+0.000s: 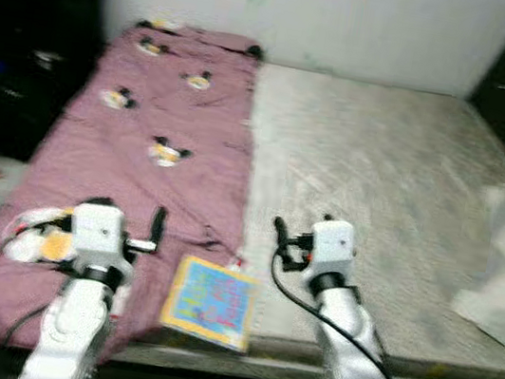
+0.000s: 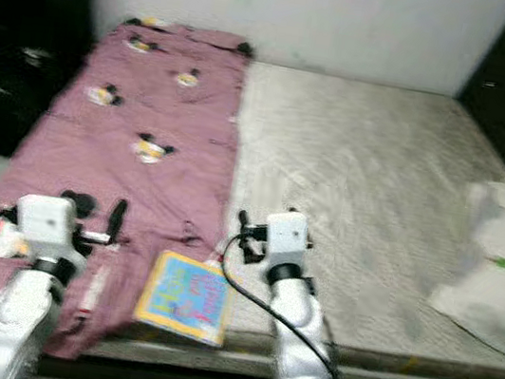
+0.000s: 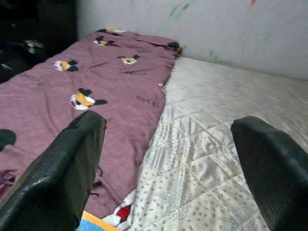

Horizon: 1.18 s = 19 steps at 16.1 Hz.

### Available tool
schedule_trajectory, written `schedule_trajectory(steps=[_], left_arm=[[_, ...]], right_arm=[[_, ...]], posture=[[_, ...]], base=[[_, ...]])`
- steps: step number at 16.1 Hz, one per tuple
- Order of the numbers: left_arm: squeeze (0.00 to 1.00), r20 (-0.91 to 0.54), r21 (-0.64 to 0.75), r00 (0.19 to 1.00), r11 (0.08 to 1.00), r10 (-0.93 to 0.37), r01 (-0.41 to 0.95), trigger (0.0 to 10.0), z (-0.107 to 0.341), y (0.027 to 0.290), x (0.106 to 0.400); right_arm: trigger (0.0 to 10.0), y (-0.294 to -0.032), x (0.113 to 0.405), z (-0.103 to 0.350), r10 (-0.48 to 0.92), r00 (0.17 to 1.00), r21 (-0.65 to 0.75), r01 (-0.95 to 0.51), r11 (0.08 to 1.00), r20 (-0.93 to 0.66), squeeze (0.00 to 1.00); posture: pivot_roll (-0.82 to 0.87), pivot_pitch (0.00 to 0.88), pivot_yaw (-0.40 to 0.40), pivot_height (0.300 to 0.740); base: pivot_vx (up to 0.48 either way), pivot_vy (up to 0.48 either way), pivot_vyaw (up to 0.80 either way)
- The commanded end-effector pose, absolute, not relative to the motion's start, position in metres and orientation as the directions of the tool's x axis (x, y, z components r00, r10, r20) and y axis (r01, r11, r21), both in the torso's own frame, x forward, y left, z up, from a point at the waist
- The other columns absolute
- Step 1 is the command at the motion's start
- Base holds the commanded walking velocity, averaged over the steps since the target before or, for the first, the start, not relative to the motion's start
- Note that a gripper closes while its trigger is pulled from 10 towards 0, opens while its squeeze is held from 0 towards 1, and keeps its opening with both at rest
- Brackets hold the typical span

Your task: Clean up the room

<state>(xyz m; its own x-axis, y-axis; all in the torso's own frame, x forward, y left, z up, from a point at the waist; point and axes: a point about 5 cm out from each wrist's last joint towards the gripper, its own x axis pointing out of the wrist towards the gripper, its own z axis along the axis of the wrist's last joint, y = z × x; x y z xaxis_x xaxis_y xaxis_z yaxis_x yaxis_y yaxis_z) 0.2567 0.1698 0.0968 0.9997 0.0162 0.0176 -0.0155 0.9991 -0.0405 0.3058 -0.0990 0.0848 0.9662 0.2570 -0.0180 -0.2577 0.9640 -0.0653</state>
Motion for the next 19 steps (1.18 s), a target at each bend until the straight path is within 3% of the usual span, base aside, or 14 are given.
schedule_trajectory(steps=[1, 10, 15, 19], left_arm=[[0.0, 0.004, -0.043, 1.0, 0.999, 0.01, -0.01, 10.0, 0.094, 0.168, 0.256], [0.0, 0.004, -0.043, 1.0, 0.999, 0.009, -0.008, 10.0, 0.095, 0.167, 0.257], [0.0, 0.047, -0.044, 0.998, 0.998, 0.053, -0.051, 10.0, 0.101, 0.176, 0.259], [0.0, 0.063, -0.017, 0.995, 0.997, 0.071, -0.07, 10.0, 0.102, 0.187, 0.242]], right_arm=[[10.0, -0.102, 0.307, 0.085, 0.259, 0.966, -0.075, -0.26, 0.963, -0.02, 0.0], [10.0, -0.102, 0.308, 0.087, 0.259, 0.966, -0.076, -0.259, 0.963, -0.013, 0.0], [10.0, -0.123, 0.312, 0.112, 0.173, 0.982, -0.022, -0.172, 0.985, 0.076, 0.0], [10.0, -0.147, 0.287, 0.105, 0.175, 0.983, -0.059, -0.173, 0.983, 0.047, 0.0]], posture=[[0.04, 0.057, -0.034, 0.74], [0.04, 0.056, -0.034, 0.74], [0.04, 0.027, -0.022, 0.74], [0.05, 0.013, -0.028, 0.74]], base=[[0.0, -0.274, 0.0], [0.0, -0.276, 0.0], [0.0, -0.055, 0.0], [0.0, 0.0, 0.0]])
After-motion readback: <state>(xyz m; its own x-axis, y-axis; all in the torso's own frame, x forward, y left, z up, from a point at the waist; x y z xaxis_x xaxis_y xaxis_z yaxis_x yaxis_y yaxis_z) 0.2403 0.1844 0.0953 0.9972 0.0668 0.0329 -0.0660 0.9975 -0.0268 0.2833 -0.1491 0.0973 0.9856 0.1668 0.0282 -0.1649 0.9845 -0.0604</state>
